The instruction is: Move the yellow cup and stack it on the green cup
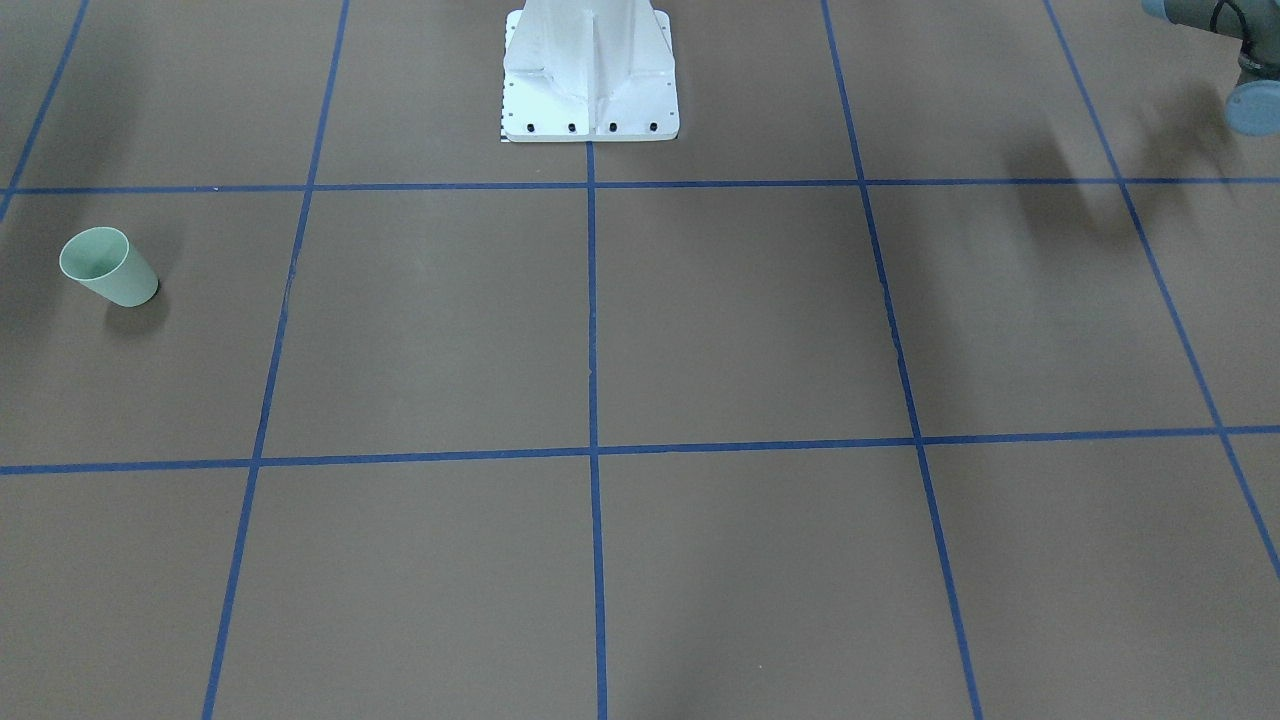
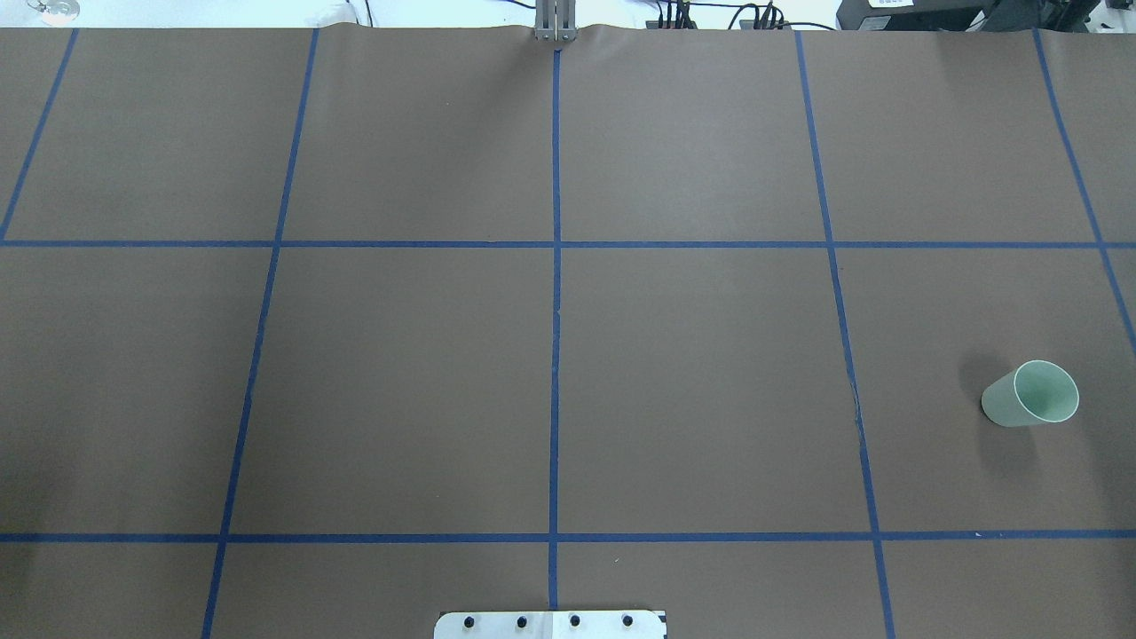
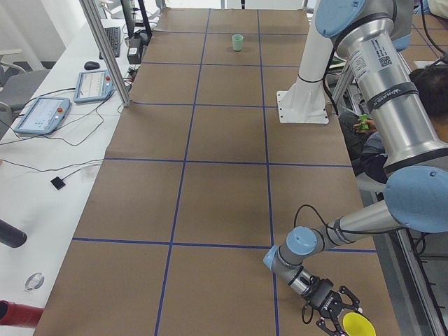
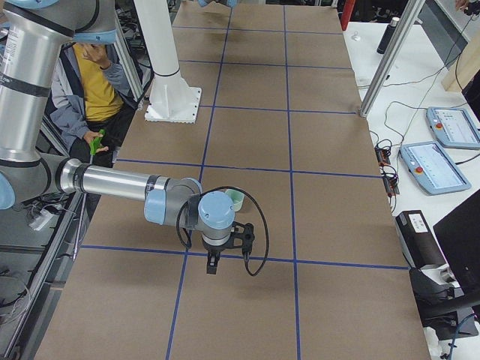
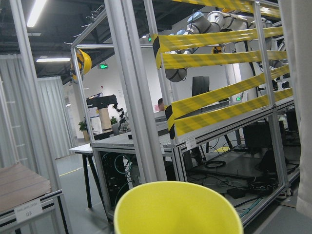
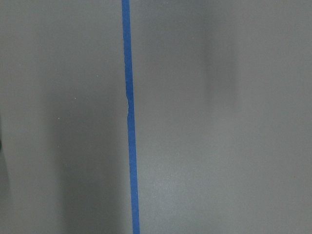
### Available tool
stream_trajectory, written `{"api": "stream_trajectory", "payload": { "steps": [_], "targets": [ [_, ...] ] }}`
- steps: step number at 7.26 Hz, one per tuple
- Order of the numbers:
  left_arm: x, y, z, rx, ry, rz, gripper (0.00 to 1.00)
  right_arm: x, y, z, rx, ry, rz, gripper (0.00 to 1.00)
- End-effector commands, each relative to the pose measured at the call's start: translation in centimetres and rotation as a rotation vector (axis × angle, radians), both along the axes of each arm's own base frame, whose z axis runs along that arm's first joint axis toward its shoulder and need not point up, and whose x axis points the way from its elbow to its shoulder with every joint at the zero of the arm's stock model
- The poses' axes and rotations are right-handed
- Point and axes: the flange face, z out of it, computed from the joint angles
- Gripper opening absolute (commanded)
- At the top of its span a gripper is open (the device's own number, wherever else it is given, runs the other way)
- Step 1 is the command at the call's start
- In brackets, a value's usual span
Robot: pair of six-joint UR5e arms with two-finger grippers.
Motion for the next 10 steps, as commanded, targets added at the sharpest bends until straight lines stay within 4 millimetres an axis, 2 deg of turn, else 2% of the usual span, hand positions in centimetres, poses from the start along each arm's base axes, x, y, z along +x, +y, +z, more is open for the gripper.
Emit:
{"api": "stream_trajectory", "payload": {
  "steps": [1, 2, 4, 5, 7, 8, 9, 10],
  "targets": [
    [-1.6, -3.0, -2.9, 0.103, 0.060, 0.140, 0.26, 0.0, 0.0, 0.2, -0.004, -0.006, 0.001, 1.00],
    [-3.3, -5.9, -4.4, 0.174, 0.087, 0.213, 0.26, -0.1, 0.0, 0.1, -0.005, -0.008, 0.002, 1.00],
    [-5.9, -10.6, -5.5, 0.362, 0.157, 0.341, 0.24, -0.1, 0.0, 0.1, -0.005, -0.018, 0.003, 1.00],
    [-6.2, -15.0, -7.4, 0.482, 0.212, 0.428, 0.24, -0.1, 0.0, 0.0, -0.005, -0.021, 0.004, 1.00],
    [-6.8, -19.1, -10.1, 0.642, 0.315, 0.606, 0.23, -0.2, 0.0, 0.1, -0.006, -0.023, 0.005, 1.00],
    [-6.8, -21.4, -12.3, 0.744, 0.371, 0.760, 0.23, -0.1, 0.0, 0.0, -0.005, -0.021, 0.005, 1.00],
    [-7.8, -24.4, -14.6, 0.833, 0.381, 0.878, 0.23, -0.1, 0.0, 0.0, -0.003, -0.021, 0.005, 1.00],
    [-7.1, -26.9, -16.7, 0.889, 0.381, 0.984, 0.23, -0.1, 0.0, -0.1, 0.000, -0.021, 0.006, 1.00]
  ]
}}
